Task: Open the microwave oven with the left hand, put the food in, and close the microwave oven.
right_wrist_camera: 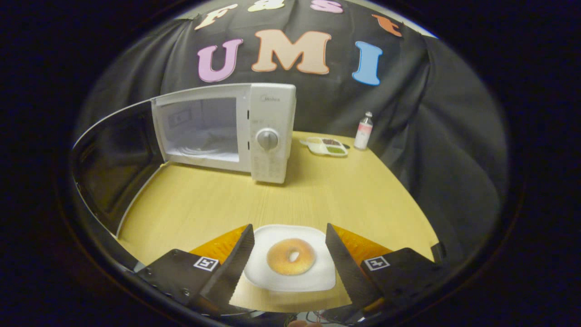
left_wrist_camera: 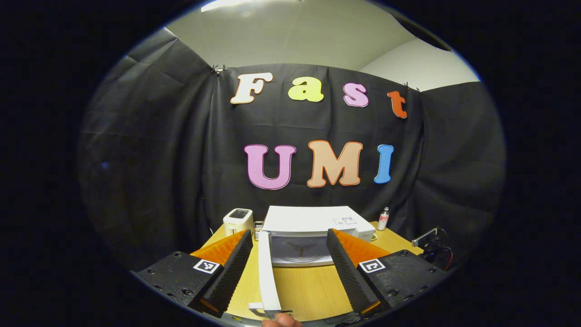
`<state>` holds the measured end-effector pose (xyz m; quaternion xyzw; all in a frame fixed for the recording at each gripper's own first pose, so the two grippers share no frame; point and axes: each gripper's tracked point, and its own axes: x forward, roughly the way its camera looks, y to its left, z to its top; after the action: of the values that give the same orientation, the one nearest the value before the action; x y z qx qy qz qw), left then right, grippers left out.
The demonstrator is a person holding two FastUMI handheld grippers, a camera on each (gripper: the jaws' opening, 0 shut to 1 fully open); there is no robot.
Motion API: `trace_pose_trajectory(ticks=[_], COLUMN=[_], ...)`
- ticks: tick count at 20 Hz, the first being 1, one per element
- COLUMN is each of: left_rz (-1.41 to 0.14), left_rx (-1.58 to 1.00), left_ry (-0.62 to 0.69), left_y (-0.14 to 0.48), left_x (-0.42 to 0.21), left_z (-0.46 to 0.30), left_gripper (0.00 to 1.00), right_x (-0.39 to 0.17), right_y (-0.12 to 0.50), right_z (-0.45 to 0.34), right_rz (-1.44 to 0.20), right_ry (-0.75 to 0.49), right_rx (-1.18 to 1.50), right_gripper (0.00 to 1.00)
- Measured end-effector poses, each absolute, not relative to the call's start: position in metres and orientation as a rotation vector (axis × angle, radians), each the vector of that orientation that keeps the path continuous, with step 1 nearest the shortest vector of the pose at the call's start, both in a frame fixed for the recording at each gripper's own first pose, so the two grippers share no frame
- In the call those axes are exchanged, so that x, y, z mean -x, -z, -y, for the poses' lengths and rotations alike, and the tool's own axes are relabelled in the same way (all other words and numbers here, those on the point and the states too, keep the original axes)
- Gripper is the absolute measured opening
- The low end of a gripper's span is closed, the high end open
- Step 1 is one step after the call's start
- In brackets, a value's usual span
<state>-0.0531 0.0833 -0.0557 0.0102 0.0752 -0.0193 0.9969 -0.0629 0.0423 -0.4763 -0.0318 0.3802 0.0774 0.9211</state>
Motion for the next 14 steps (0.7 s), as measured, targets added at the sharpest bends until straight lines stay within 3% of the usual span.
trace_pose_trajectory(ticks=[8,14], left_rz=[-0.165,-0.159], left_rx=[-0.005,-0.012], left_ry=[-0.030,-0.054], left_y=[0.060,0.059], left_x=[0.046,0.048], left_z=[-0.092,-0.097], left_gripper=[0.93,0.96], right_x=[0.075,0.083], right_y=[0.535,0.545], right_z=[-0.033,-0.041], right_rz=[-0.957,-0.988], right_ry=[-0.068,-0.089], right_rx=[-0.060,-0.007], right_gripper=[1.00,1.00])
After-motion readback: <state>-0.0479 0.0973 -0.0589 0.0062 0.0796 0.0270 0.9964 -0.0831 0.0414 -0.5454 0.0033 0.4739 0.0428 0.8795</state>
